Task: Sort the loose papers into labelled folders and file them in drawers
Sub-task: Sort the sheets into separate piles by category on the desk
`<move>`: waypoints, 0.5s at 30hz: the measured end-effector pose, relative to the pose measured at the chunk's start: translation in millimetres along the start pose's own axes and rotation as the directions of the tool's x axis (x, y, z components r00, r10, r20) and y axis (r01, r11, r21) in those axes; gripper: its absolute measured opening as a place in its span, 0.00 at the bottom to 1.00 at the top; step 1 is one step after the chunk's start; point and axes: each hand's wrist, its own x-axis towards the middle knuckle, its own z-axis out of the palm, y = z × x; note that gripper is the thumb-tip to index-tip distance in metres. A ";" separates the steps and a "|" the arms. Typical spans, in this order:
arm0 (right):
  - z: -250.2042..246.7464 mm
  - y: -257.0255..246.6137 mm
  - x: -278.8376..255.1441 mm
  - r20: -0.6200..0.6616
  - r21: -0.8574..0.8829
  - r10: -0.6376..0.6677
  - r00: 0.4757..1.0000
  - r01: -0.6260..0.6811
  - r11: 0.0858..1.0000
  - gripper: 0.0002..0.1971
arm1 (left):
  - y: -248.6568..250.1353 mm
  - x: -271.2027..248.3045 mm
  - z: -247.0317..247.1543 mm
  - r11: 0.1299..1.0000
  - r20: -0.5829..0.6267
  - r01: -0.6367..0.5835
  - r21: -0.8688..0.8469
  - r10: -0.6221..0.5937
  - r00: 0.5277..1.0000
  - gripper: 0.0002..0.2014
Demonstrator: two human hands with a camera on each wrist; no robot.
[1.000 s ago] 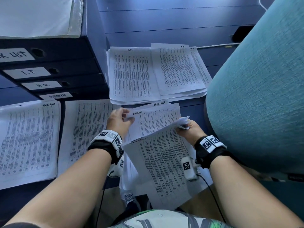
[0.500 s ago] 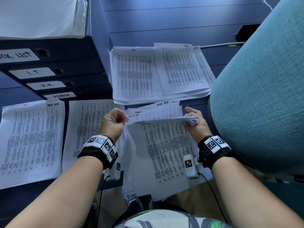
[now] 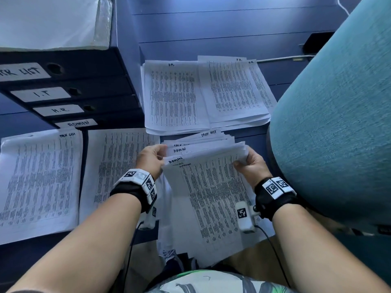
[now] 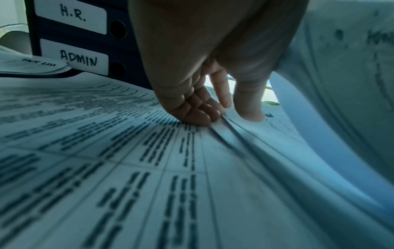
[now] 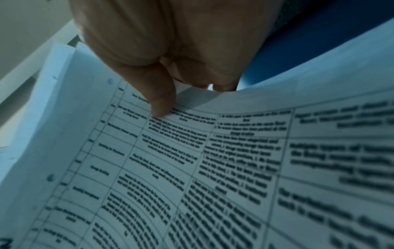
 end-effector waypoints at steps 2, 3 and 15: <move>-0.2 1.0 -0.1 0.010 -0.006 0.024 1.000 -0.024 1.000 0.21 | 1.9 -1.2 3.3 0.991 0.025 -0.037 0.125 0.034 0.999 0.22; 0.0 1.2 -0.1 0.014 -0.001 0.034 0.999 -0.034 0.999 0.20 | 2.4 -2.3 4.5 0.985 0.020 -0.050 0.167 0.048 0.999 0.20; 0.1 1.2 4.5 -0.055 -0.004 -0.037 0.998 0.036 0.999 0.09 | 1.9 -11.1 -1.4 0.947 -0.089 0.003 -0.320 -0.033 0.995 0.14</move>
